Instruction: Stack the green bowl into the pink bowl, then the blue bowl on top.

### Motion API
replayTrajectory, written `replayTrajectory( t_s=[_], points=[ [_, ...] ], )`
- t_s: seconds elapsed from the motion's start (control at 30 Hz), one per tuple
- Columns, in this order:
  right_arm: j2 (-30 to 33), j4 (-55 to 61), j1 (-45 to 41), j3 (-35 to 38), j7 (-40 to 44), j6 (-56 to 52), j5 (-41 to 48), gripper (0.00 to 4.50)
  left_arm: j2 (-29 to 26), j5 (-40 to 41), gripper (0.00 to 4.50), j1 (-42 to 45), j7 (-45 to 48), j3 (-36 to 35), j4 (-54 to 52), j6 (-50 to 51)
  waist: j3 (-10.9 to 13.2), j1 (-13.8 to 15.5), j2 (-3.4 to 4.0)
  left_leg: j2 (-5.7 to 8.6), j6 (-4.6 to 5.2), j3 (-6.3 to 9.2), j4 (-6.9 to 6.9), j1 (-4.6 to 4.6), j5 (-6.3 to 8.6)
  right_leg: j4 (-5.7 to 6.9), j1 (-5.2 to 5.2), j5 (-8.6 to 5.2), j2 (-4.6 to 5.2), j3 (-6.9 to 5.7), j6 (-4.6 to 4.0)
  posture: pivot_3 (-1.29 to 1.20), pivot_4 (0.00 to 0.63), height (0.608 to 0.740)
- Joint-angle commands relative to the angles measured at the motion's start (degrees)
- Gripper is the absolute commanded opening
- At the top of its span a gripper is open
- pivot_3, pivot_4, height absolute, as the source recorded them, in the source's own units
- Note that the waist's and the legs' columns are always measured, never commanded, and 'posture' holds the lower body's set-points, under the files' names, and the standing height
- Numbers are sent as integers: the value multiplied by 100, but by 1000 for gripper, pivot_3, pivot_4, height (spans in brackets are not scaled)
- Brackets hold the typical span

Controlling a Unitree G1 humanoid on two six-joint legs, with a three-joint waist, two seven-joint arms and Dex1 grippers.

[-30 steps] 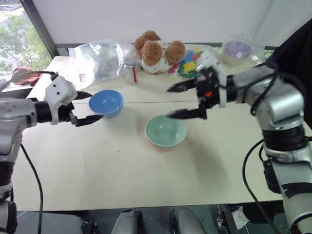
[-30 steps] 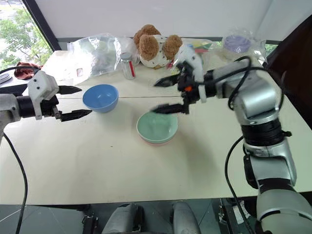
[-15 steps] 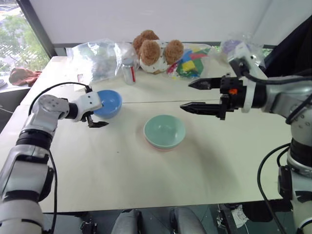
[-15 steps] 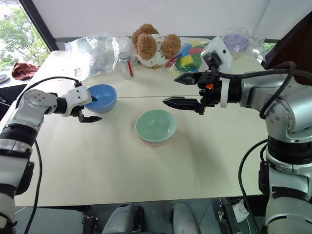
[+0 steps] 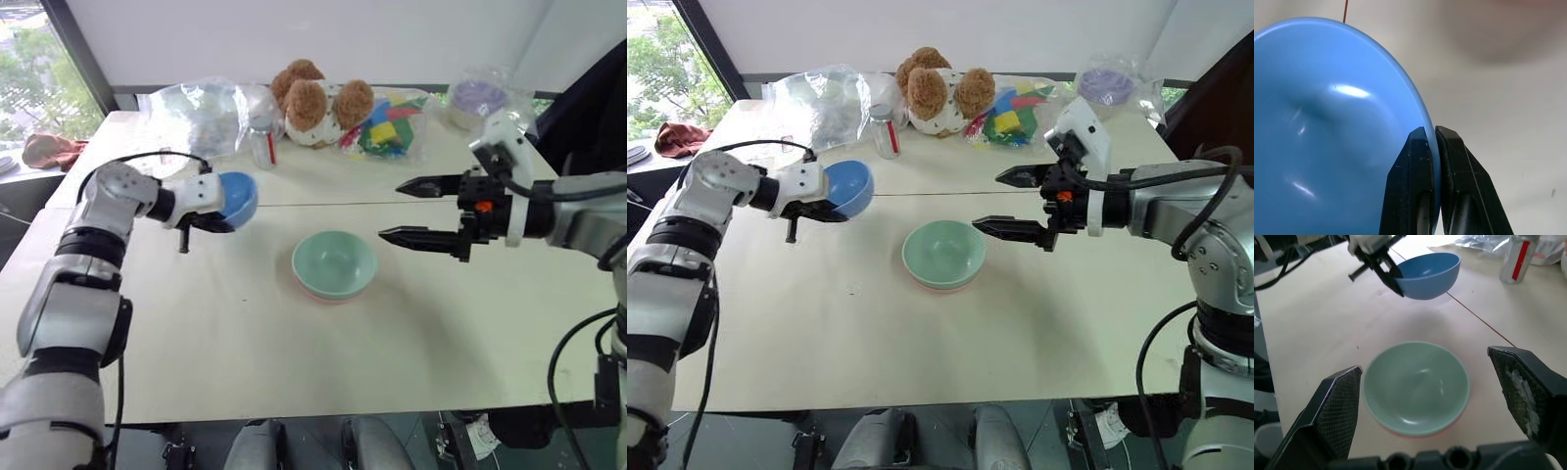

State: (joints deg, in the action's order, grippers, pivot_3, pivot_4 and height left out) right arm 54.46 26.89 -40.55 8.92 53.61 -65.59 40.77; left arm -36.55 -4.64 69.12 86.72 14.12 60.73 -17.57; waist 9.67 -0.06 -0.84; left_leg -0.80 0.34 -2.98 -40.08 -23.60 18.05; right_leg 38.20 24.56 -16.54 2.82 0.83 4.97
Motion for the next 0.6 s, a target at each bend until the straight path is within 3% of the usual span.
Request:
replayTrajectory(
  t_s=[0.03,0.3,0.6],
  points=[
    [379,89,312,384,97,315,-57,4500,272,1185,29,480,575,350,-1101,570,1,37,-1,0,3,-2,-1,0,2,-1,0,0,0,1,0,0,150,740],
    [1026,653,1631,1254,134,327,151,4500,360,2710,29,581,578,2292,-2638,822,-1,-20,5,-8,10,-1,3,8,6,1,0,0,2,25,1,0,150,740],
    [1247,958,2238,1851,-33,285,277,4500,-11,3293,29,725,578,3692,-3061,650,-1,-79,6,-9,4,0,-3,20,1,13,-8,0,-17,36,1,0,150,740]
  ],
)
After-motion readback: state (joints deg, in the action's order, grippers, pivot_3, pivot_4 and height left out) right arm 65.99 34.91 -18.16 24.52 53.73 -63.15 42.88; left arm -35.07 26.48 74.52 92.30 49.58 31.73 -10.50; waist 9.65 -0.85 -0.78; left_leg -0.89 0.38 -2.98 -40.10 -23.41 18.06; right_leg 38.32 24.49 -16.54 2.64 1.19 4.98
